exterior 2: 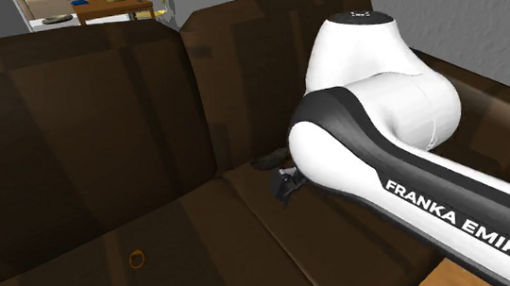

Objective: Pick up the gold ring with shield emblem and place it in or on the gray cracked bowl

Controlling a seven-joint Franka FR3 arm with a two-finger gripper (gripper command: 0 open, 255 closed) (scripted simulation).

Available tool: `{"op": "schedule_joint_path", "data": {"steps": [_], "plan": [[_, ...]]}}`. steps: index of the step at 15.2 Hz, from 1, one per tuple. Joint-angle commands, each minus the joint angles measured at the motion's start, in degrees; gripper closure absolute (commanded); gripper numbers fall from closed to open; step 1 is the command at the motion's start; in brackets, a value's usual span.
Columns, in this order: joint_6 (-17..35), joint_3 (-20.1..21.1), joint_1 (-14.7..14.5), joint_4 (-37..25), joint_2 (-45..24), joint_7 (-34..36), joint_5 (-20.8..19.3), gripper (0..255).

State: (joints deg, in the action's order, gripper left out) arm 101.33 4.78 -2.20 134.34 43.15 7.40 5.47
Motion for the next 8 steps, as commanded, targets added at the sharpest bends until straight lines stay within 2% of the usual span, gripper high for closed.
{"op": "schedule_joint_path", "data": {"steps": [1, 8], "plan": [[3.4, 2.5, -0.8, 1.2, -1.0, 2.2, 1.0, 0], [14.6, 11.3, -2.4, 2.4, -7.4, 9.7, 2.7, 0]]}}
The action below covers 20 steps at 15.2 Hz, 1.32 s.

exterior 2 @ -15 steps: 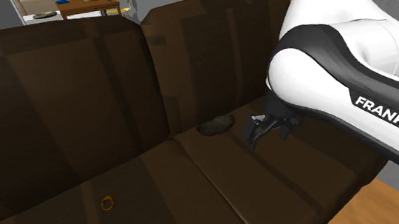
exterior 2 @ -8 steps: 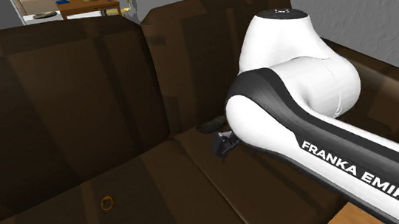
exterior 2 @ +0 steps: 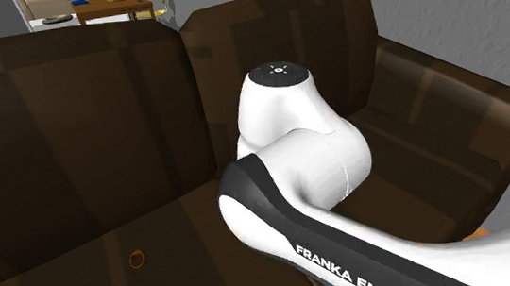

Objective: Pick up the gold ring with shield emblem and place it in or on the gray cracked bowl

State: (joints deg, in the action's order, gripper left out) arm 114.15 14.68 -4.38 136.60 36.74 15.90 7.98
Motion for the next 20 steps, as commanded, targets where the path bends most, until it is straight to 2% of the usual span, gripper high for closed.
{"op": "schedule_joint_path", "data": {"steps": [1, 6, 11, 15, 18, 20], "plan": [[3.3, 2.7, -0.3, 0.0, -2.2, 2.4, 0.2, 0], [10.8, 9.5, 0.0, -1.9, -9.3, 8.8, -1.4, 0], [17.2, 16.9, 1.9, -5.8, -18.0, 16.9, -6.5, 0], [20.8, 23.1, 4.2, -10.4, -26.3, 25.5, -14.6, 0], [21.9, 27.1, 5.2, -14.9, -33.8, 33.7, -23.6, 0], [21.6, 28.7, 4.6, -18.4, -39.3, 39.5, -30.7, 0]]}}
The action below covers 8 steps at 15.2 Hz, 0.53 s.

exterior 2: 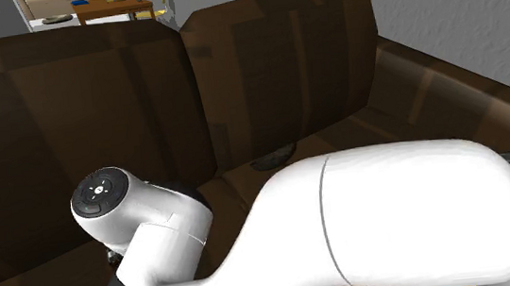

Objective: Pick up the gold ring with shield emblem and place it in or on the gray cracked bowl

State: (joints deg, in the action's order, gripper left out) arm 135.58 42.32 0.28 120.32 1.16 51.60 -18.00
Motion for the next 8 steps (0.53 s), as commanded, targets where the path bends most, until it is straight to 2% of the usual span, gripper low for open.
{"op": "schedule_joint_path", "data": {"steps": [1, 3, 8], "plan": [[-0.2, 1.4, -0.8, -4.1, -6.6, 6.5, -8.3, 0], [-1.5, 1.0, -3.5, -8.3, -12.1, 11.4, -14.8, 0], [-0.4, -0.8, -5.3, -9.4, -15.7, 13.8, -18.7, 0]]}}
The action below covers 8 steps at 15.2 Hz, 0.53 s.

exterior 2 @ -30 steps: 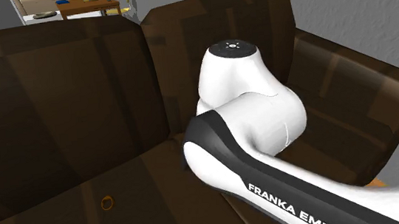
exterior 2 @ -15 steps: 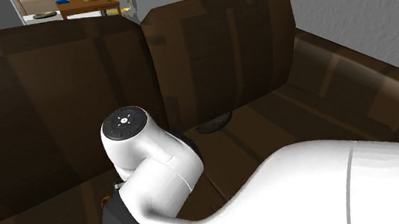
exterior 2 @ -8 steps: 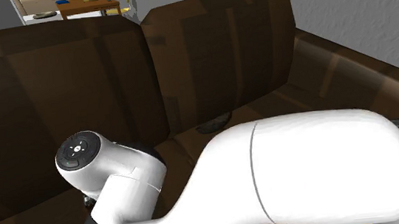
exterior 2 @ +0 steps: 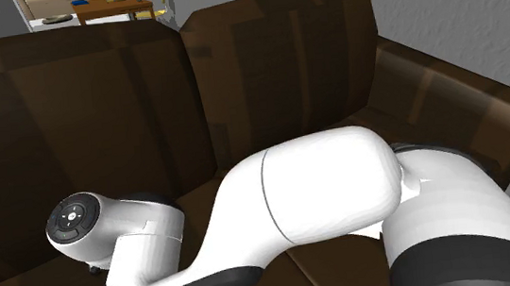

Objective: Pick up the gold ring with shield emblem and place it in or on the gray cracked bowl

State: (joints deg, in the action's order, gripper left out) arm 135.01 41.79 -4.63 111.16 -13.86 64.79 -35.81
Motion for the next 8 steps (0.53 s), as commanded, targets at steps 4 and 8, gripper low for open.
{"op": "schedule_joint_path", "data": {"steps": [4, 8], "plan": [[1.3, -1.4, -1.2, -0.7, -3.2, 2.1, -3.4, 0], [1.3, -1.4, -1.2, -0.7, -3.2, 2.1, -3.4, 0]]}}
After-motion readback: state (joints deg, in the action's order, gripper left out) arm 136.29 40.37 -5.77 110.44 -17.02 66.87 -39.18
